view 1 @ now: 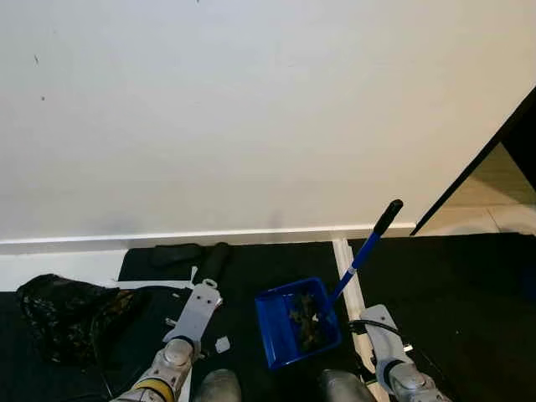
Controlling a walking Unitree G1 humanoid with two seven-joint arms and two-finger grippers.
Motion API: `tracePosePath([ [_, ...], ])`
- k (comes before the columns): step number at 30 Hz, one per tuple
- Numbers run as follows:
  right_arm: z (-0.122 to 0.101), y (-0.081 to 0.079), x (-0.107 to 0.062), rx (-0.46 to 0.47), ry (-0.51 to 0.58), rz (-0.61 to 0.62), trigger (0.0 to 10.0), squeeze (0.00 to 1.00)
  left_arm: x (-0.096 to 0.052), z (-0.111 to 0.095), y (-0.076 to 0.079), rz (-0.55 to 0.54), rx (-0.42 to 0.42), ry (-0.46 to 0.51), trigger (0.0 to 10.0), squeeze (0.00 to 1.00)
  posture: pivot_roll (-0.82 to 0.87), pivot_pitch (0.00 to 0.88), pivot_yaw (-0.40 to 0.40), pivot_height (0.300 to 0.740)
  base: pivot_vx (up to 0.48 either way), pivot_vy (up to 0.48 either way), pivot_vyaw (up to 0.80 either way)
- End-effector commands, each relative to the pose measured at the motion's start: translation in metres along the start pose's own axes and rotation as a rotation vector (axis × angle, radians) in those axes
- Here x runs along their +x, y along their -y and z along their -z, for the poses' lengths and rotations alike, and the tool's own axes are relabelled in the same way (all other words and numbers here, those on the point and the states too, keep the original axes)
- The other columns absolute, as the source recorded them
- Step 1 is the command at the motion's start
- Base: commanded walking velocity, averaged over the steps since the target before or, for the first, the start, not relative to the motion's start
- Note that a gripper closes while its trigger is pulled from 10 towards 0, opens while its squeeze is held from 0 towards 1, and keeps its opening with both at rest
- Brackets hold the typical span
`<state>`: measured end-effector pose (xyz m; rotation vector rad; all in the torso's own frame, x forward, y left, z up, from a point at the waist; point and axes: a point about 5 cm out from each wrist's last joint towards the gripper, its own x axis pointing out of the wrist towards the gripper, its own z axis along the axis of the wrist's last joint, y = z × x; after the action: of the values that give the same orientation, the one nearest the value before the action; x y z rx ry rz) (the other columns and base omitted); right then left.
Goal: Sweep floor
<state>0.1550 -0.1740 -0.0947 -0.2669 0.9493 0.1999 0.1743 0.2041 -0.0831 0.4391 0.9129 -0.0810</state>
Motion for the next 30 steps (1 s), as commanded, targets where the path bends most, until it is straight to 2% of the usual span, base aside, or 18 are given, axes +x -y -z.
tracePosePath([
  [1,0.001,0.002,0.000,-0.006,-0.001,0.008,10.0,0.00,-0.003,0.013,-0.005,-0.018,0.017,-0.045,10.0,0.00,0.11,0.000,-0.066,0.740,0.000,0.000,0.00],
  [17,0.001,0.005,-0.001,-0.008,-0.006,0.014,10.0,0.00,-0.002,0.012,-0.003,-0.015,0.020,-0.040,10.0,0.00,0.11,0.000,-0.065,0.740,0.000,0.000,0.00],
  [24,0.005,0.006,-0.002,-0.004,-0.013,0.023,10.0,0.00,-0.002,0.006,-0.002,-0.019,0.004,-0.014,10.0,0.00,0.11,0.009,-0.058,0.740,0.000,0.000,0.00],
  [30,0.011,0.006,-0.003,0.004,-0.022,0.041,10.0,0.00,-0.002,0.008,-0.005,-0.035,-0.018,-0.027,10.0,0.00,0.10,0.012,-0.055,0.740,0.000,0.000,0.00],
])
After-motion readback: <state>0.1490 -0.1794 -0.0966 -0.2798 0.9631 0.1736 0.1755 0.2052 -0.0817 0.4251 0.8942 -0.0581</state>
